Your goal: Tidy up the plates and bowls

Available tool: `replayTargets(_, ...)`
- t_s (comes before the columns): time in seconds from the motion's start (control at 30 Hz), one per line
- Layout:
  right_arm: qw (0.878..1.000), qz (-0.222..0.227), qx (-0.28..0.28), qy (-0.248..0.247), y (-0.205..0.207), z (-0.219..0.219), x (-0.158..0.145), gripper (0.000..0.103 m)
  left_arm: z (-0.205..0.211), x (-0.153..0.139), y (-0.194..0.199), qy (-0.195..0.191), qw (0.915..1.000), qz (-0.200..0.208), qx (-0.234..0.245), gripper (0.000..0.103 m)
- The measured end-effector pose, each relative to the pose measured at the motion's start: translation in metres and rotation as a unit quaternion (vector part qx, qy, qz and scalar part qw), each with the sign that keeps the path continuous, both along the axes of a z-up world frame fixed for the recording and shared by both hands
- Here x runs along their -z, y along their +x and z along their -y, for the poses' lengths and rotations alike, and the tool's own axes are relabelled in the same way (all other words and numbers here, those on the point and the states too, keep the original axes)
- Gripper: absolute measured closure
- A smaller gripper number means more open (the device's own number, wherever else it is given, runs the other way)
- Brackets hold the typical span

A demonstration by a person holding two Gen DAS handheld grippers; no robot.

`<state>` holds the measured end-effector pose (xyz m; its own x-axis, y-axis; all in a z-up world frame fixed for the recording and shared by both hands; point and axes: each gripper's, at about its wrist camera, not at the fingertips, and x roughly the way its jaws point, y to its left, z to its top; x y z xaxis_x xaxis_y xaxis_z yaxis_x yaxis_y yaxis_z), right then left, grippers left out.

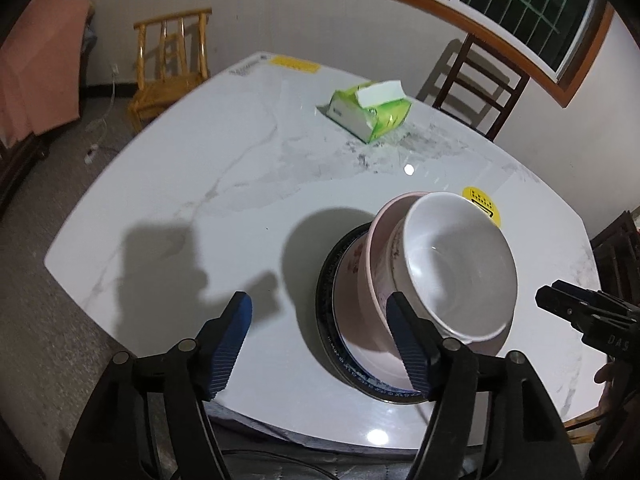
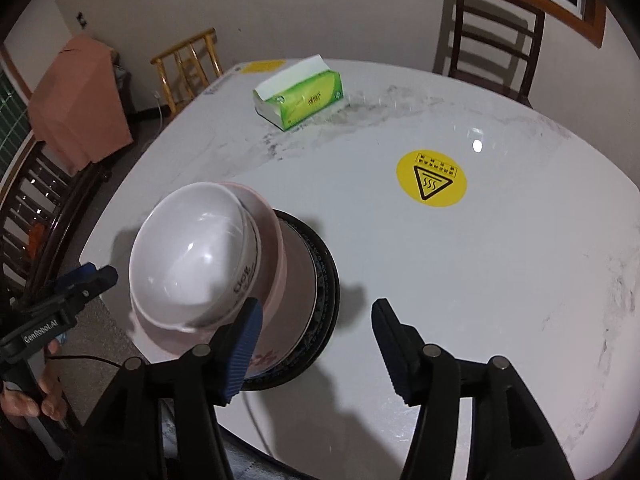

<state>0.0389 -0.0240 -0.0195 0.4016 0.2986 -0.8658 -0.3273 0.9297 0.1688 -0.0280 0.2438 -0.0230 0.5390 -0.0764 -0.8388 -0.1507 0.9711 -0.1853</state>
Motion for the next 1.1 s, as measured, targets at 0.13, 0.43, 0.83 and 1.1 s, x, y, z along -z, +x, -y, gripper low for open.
replayTargets(0.13, 0.999, 0.029, -0.016, 0.021, -0.022, 0.002, 0.005, 0.045, 0.016, -0.003, -0.016, 0.031, 0.9993, 0.022, 0.000, 0.030)
replayTargets(0.43, 0.996, 0.080, -0.041, 0.015, -0.067, -0.007, 0.027, 0.045, 0.053, 0.013, -0.037, 0.081, 0.9963, 0.027, -0.012, 0.022)
replayTargets(0.83, 0.995, 0.071, -0.058, 0.023, -0.088, -0.013, 0.050, 0.045, 0.068, 0.031, -0.049, 0.101, 0.9941, 0.021, -0.032, 0.022)
replayTargets(1.1, 0.996, 0.067, -0.052, 0.018, -0.089, -0.014, 0.057, 0.045, 0.071, 0.039, -0.050, 0.106, 0.9939, 0.018, -0.027, 0.022)
